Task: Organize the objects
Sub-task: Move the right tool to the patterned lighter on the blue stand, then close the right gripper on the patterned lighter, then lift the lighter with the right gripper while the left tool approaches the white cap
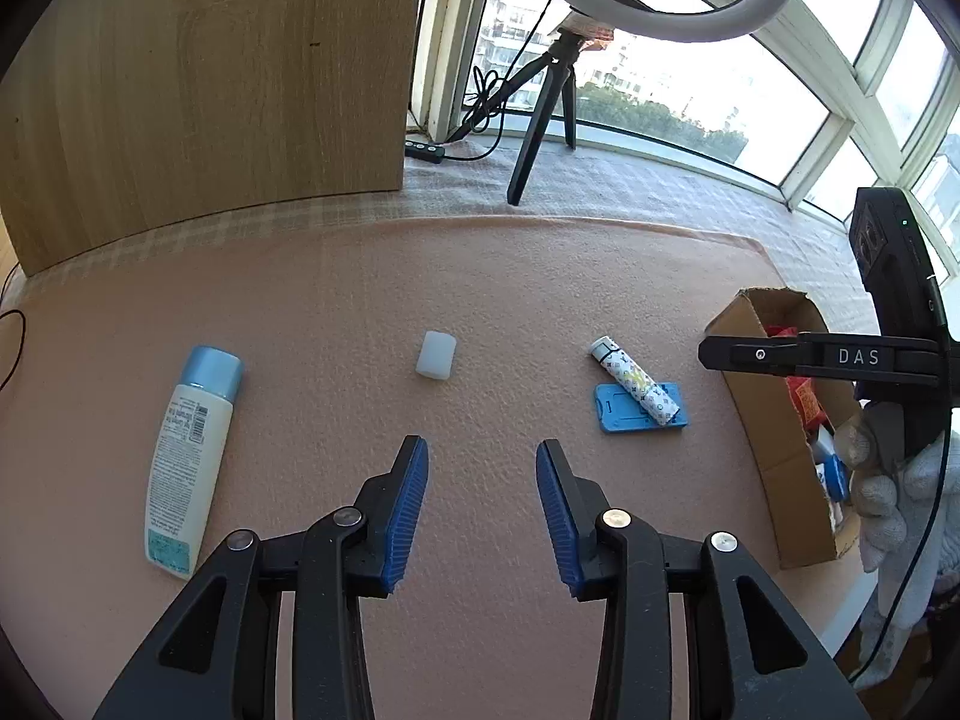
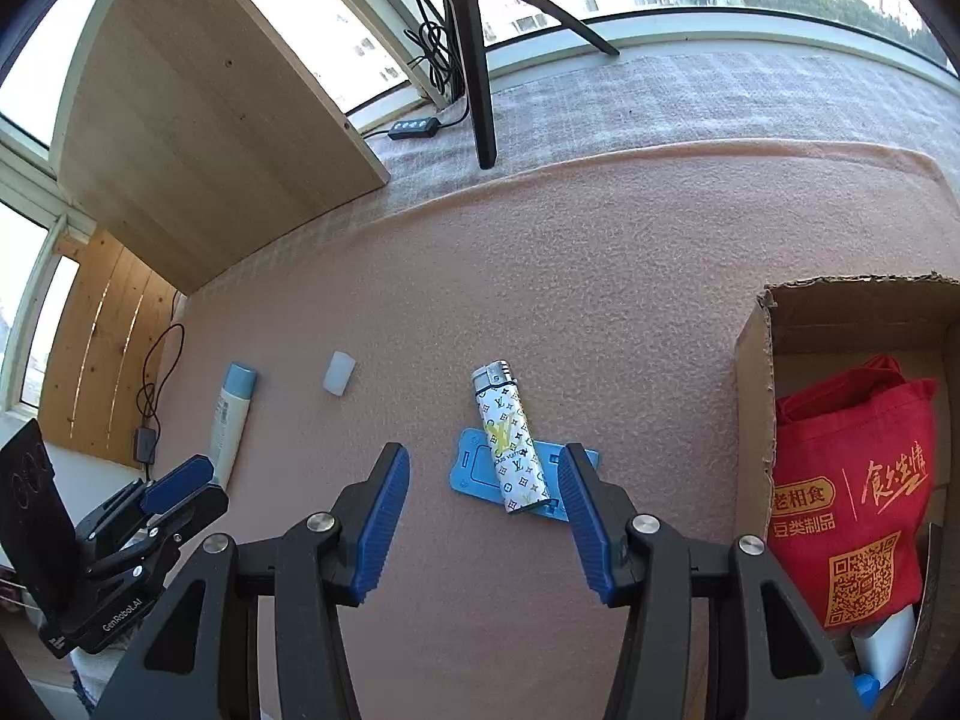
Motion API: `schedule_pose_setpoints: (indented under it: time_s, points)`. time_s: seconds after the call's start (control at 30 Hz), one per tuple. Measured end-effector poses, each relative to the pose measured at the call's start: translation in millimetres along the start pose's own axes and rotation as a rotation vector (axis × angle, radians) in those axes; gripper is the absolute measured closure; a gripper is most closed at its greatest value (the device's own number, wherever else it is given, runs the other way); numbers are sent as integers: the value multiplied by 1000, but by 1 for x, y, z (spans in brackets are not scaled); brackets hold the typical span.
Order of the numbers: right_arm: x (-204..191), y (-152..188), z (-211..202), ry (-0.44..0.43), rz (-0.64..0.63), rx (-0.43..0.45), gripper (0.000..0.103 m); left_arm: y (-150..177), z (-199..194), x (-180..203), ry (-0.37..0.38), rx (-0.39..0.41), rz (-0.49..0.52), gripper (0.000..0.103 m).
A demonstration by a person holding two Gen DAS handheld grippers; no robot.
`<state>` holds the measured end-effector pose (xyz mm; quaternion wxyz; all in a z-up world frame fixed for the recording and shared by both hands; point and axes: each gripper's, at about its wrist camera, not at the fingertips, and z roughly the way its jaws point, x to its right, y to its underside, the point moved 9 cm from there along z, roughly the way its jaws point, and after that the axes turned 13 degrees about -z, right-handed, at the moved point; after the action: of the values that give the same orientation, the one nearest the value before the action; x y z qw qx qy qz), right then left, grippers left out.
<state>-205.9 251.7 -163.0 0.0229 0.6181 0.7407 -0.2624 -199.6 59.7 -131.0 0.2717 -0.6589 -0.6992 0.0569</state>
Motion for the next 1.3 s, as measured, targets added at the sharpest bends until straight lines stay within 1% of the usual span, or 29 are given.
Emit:
schedule_pose_setpoints:
  time_s: [0.13,0.23,0.43,0.5,0.6,0.77,0.93,1.07,1.1,1.2,1.3]
  points:
    - [8,-2,24,12,22,-39,55,-5,7,-10,4,-8,-14,62]
    - [12,-2,36,16,34,-61,56,-2,11,-15,18,-17,-36,62]
    - [13,-6,51,53,12,-81,64,8,13,-25,35,-26,-62,62]
    - [12,-7,57,53,12,-92,68,9,12,-29,36,-26,-71,62]
    - [11,-9,63,53,17,-99,71,9,12,-34,41,-27,-79,62]
    - [0,-11,74,56,-1,-106,73,9,14,-43,42,-35,-87,62]
    - [-15,-13,81,30,-9,-110,75,10,15,-47,41,-38,-97,62]
    - [-30,-14,88,30,-41,-107,75,7,17,-50,36,-39,-102,62]
    - [-34,-14,89,20,-47,-104,75,6,18,-51,34,-39,-103,62]
    - [-51,-10,97,-48,-59,-115,75,3,22,-52,29,-42,-104,62]
    - [-57,-9,97,-62,-47,-98,75,1,26,-53,14,-46,-102,61]
